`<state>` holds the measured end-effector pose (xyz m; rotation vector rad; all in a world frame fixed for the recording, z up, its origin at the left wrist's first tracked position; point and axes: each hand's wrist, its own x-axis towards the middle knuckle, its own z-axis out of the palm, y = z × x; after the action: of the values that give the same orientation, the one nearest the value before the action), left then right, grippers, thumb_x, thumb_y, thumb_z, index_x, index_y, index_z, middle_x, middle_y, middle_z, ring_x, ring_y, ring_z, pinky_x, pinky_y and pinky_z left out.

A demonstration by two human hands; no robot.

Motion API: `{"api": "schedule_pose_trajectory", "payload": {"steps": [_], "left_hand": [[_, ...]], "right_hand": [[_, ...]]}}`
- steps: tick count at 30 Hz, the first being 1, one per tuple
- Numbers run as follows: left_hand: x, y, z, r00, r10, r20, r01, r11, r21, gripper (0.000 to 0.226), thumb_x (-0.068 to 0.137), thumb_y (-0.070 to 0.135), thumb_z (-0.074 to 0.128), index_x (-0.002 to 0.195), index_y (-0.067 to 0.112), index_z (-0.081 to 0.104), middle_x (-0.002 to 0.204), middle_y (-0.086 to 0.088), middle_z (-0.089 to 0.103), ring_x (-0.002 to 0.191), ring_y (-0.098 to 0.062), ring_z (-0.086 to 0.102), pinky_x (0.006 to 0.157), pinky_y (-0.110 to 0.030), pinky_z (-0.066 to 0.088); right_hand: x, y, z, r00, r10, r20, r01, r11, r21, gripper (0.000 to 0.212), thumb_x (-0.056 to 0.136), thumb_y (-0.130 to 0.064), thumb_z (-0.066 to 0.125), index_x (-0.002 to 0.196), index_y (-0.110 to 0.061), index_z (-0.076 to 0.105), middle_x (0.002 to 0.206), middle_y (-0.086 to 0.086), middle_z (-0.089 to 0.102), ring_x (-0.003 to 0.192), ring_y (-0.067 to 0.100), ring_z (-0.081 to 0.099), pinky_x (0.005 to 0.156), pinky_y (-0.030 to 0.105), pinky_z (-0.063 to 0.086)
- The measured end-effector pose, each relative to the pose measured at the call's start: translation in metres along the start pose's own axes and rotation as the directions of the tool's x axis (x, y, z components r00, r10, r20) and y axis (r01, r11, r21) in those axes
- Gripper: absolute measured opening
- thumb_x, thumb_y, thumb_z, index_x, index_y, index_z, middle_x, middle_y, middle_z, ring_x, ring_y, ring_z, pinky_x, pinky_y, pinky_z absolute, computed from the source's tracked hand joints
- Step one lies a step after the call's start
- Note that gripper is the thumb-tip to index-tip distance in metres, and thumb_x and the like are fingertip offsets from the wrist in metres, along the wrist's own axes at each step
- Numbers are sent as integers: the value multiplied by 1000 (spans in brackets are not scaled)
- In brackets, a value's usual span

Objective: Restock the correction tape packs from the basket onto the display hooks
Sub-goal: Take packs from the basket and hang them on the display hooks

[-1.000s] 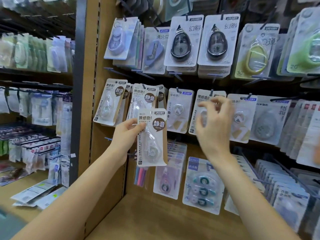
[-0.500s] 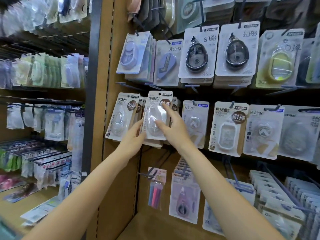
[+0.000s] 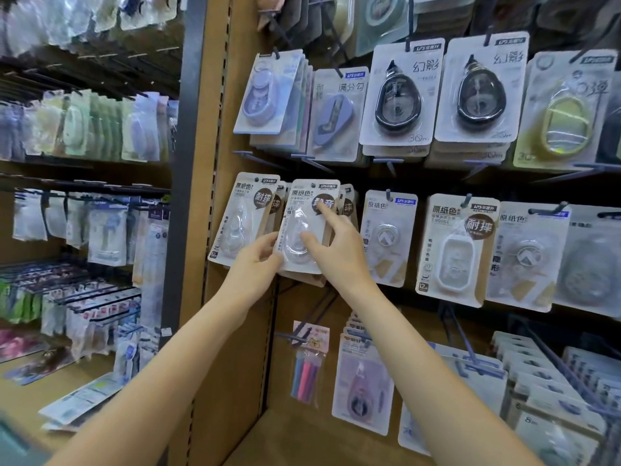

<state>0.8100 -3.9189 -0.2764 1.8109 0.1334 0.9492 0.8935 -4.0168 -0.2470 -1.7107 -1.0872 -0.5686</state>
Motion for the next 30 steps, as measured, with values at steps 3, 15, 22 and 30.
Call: {"api": "schedule_pose_trajectory", "payload": {"steps": [3,15,22,30], "left_hand": [[-1,-1,0,999,-34,12,35,997,-68,35,97,6,40,118,34,46,91,16,59,88,1,55,77,-12,43],[-1,2,3,998,8,63,-12,998,68,60,95,1,41,146,29,26,149,2,32,121,-4,38,95,-19,39],[12,-2,12,991,-31,132,4,980,198,62,95,3,42,148,26,20,153,3,26,67,9,38,48,5,34],[19,-17,9,997,28,65,-40,980,193,55,94,12,47,144,21,29,147,-4,37,134,-17,35,100,-26,32]], "right_hand": [[2,-1,-1,999,31,21,-30,999,-28,59,91,-23,56,144,-16,34,139,10,43,130,22,38,109,34,32],[8,-3,-2,993,95,69,-88,992,-87,61,89,-21,57,145,-15,33,146,8,40,131,23,40,108,41,36],[0,20,1,995,65,71,-51,983,-179,62,94,-22,53,149,-26,23,140,9,42,129,22,39,100,30,33],[-18,28,-5,992,-107,-69,87,966,-242,42,97,-26,46,138,-17,40,125,4,42,107,12,45,87,22,37]]}}
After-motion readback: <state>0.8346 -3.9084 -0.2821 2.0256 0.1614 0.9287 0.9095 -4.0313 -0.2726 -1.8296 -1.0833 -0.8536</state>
